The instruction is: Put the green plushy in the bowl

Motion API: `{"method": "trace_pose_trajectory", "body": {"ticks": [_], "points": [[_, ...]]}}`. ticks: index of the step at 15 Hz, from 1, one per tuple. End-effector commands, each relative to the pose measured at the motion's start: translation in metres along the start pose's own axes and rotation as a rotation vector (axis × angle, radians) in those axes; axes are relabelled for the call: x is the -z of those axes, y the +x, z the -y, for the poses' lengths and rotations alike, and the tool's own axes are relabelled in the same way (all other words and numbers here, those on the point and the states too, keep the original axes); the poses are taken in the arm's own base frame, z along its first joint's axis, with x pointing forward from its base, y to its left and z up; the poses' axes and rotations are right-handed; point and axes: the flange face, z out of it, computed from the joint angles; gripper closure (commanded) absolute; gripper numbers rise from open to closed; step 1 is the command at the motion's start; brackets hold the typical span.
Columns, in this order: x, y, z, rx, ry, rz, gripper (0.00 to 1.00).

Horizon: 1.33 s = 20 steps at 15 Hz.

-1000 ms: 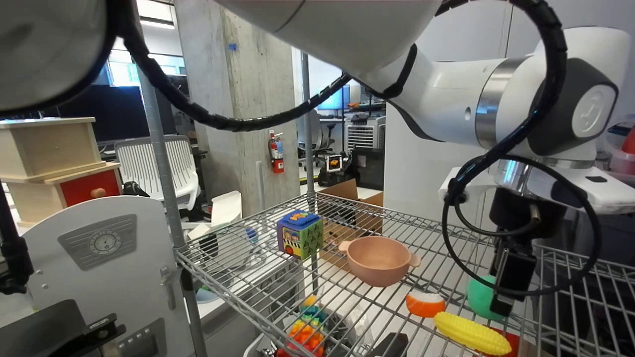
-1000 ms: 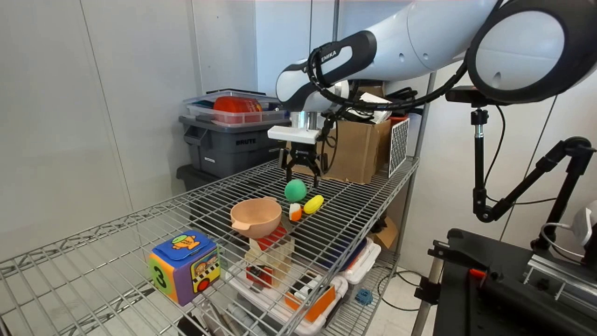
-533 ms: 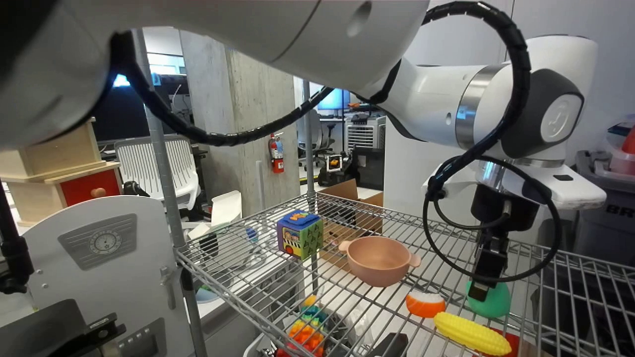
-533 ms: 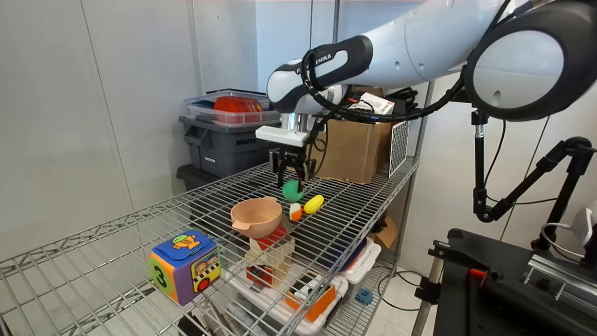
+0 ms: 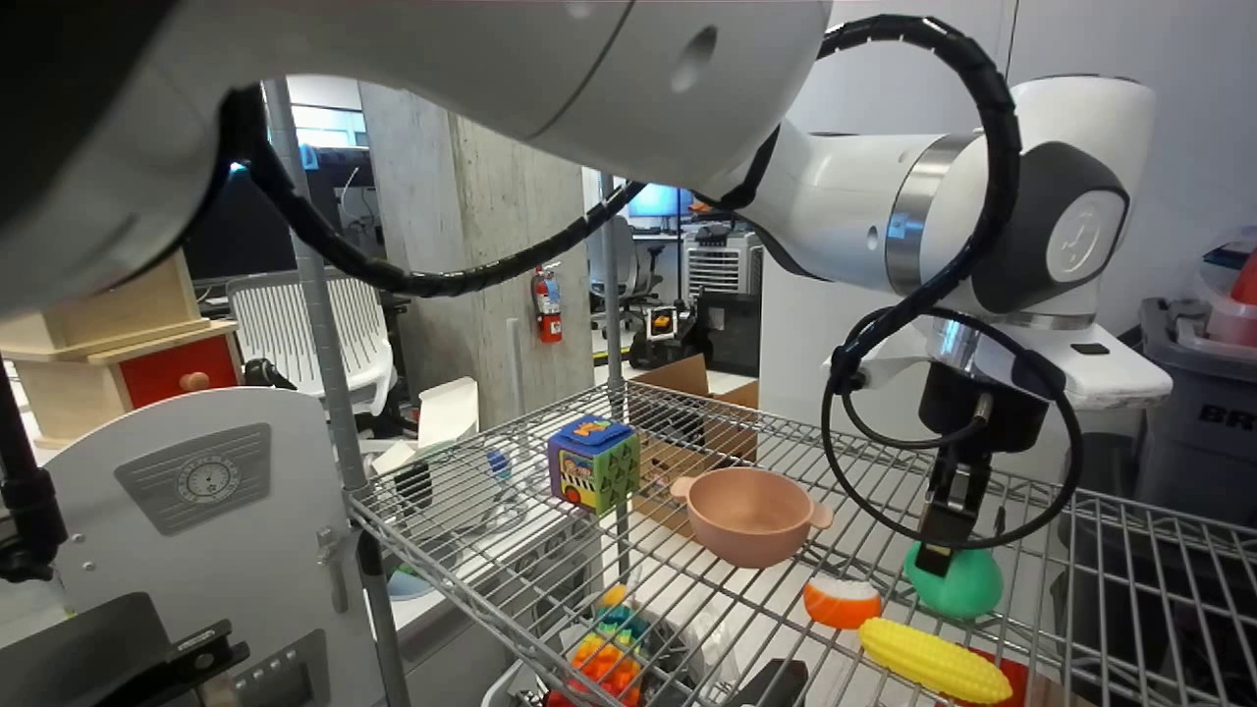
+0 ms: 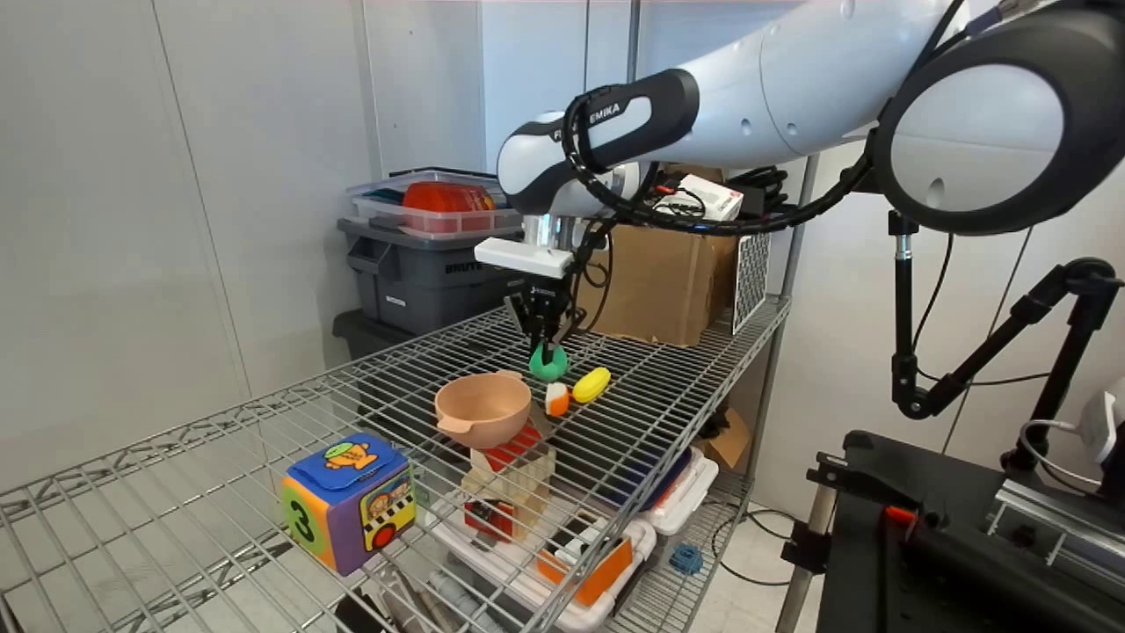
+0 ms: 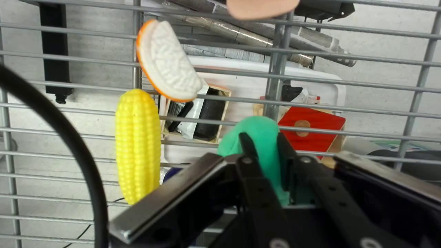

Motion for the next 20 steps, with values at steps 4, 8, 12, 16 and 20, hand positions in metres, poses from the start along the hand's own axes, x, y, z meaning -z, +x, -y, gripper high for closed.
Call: {"method": "trace_pose_trajectory", "body": {"ticks": [4, 8, 12, 16, 20], "points": [[0.027, -0.037, 0.011, 0.070, -0.034, 0.069, 0.99], [0.062, -0.070, 0.020, 0.109, -0.078, 0.066, 0.97], [0.105, -0.112, 0.029, 0.199, -0.101, 0.088, 0.97], [0.123, -0.173, 0.030, 0.333, -0.166, 0.162, 0.97], [0.108, -0.186, 0.029, 0.355, -0.202, 0.169, 0.97]]}}
